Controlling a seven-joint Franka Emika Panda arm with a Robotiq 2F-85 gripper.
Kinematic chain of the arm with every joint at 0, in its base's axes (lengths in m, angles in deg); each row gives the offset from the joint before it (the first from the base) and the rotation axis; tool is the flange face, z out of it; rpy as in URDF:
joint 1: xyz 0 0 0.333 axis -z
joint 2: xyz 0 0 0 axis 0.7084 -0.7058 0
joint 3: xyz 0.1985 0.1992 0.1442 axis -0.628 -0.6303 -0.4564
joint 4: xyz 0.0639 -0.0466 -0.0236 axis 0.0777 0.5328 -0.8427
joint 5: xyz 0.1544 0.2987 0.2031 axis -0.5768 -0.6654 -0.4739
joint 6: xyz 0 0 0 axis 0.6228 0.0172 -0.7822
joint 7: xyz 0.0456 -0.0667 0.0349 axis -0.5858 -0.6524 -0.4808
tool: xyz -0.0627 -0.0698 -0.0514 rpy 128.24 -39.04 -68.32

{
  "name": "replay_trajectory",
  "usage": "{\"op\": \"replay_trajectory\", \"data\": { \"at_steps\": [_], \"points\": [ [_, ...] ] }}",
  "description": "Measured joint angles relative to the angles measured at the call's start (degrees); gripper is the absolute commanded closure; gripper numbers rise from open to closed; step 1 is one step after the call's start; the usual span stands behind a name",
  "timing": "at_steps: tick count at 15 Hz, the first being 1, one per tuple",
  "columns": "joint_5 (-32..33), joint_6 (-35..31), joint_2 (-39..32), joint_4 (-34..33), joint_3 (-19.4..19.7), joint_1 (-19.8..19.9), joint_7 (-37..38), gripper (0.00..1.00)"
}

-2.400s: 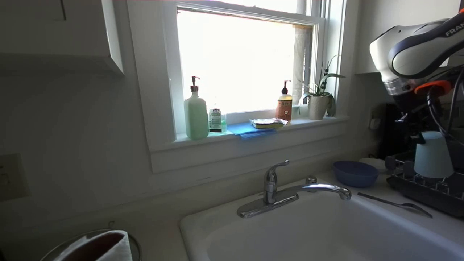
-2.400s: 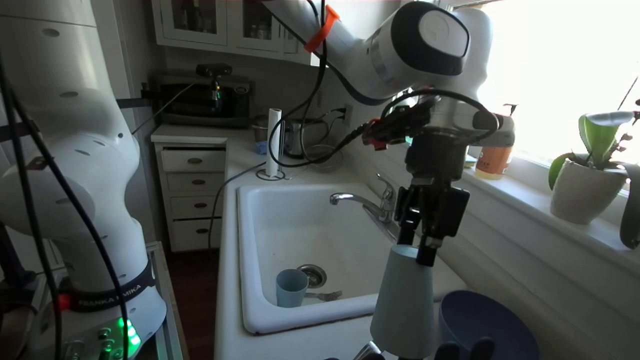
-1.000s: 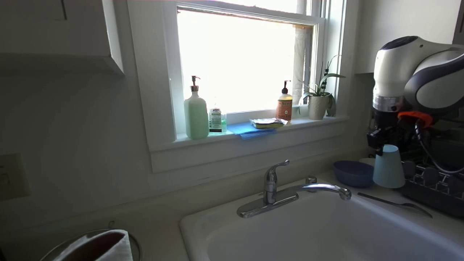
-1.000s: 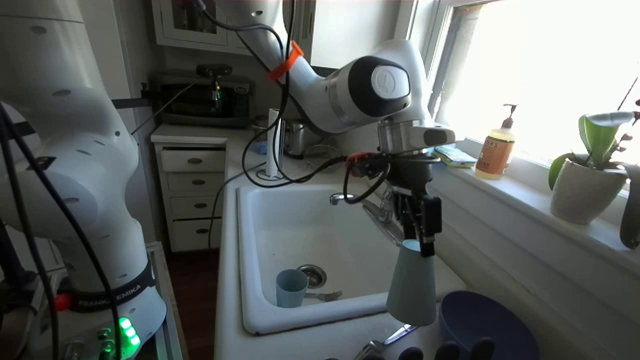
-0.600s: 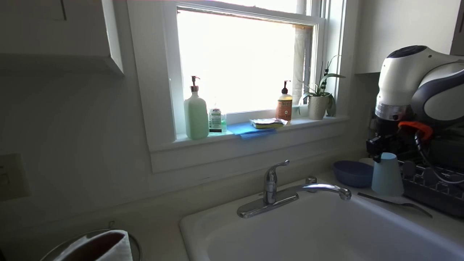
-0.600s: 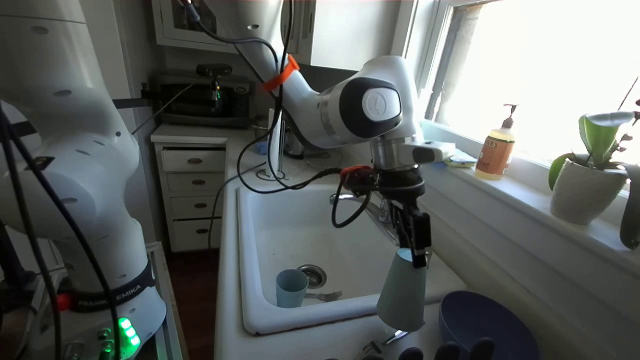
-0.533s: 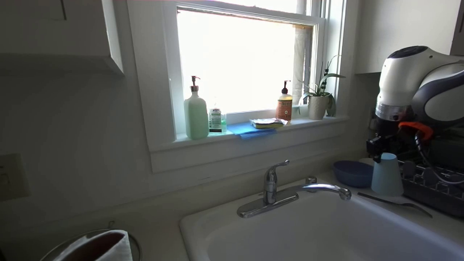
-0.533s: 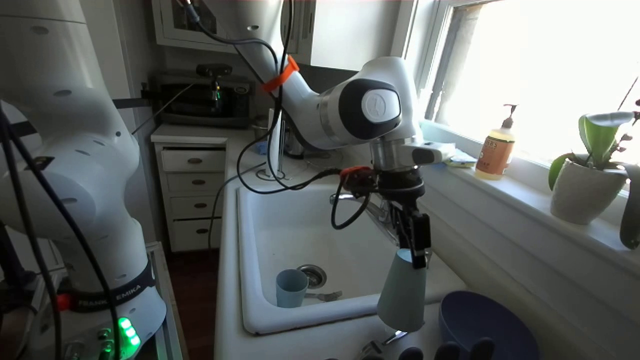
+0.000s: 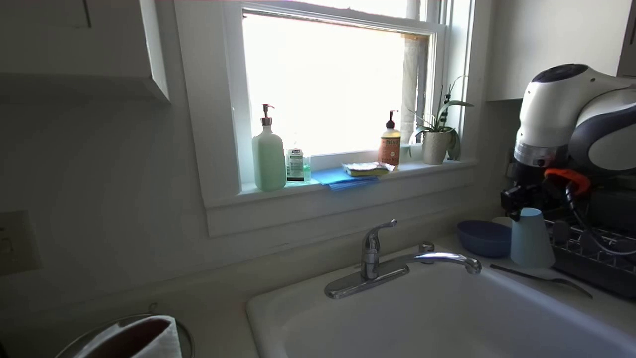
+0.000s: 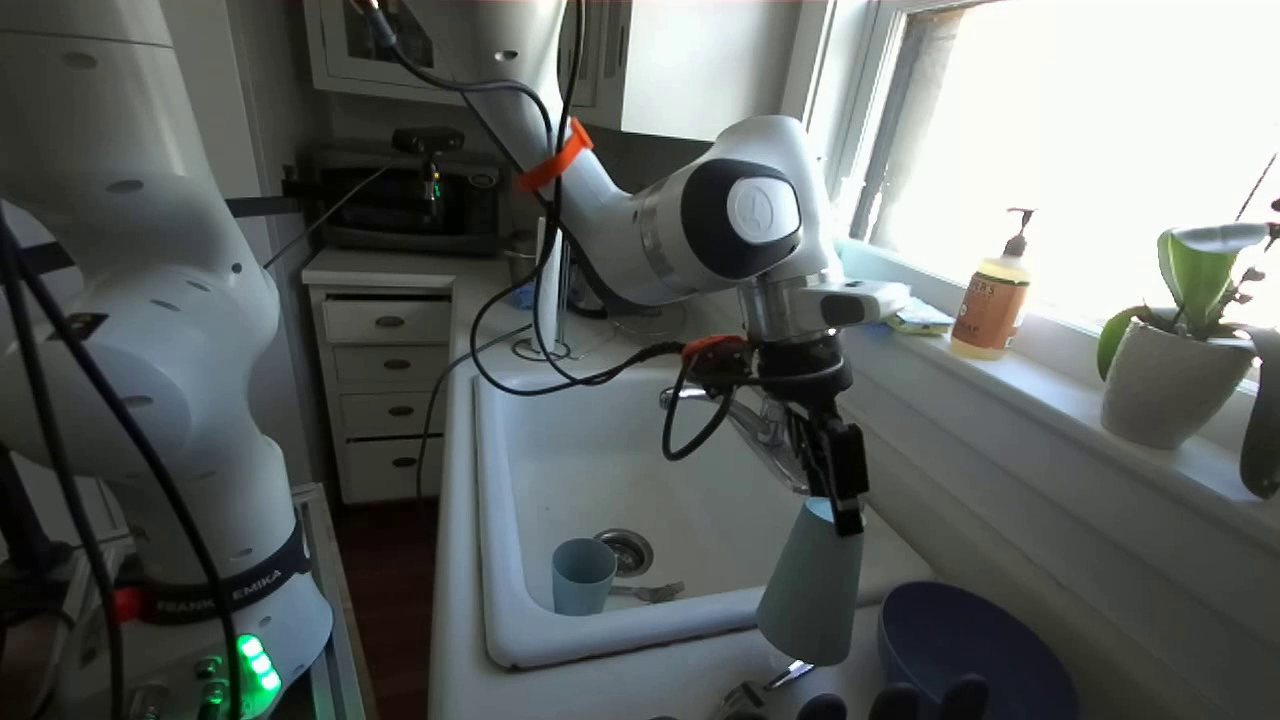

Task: Place the cup on the counter upright

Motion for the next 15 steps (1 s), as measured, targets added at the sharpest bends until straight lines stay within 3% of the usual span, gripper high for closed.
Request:
{"op": "replay_trajectory", "data": {
  "at_steps": [5,8,11,15],
  "points": [
    [16.4,-2.6,-0.5,0.8,0.1,1.1,16.8,0.60],
    [18.9,-2.2,-1.2,1.2,0.5,1.2,20.7,0.60],
    [11.3,-0.9,-1.7,2.7,0.6,1.0,15.8,0.60],
    [-7.1,3.0,-1.7,3.5,0.9,0.7,-1.2,0.60]
  ]
}}
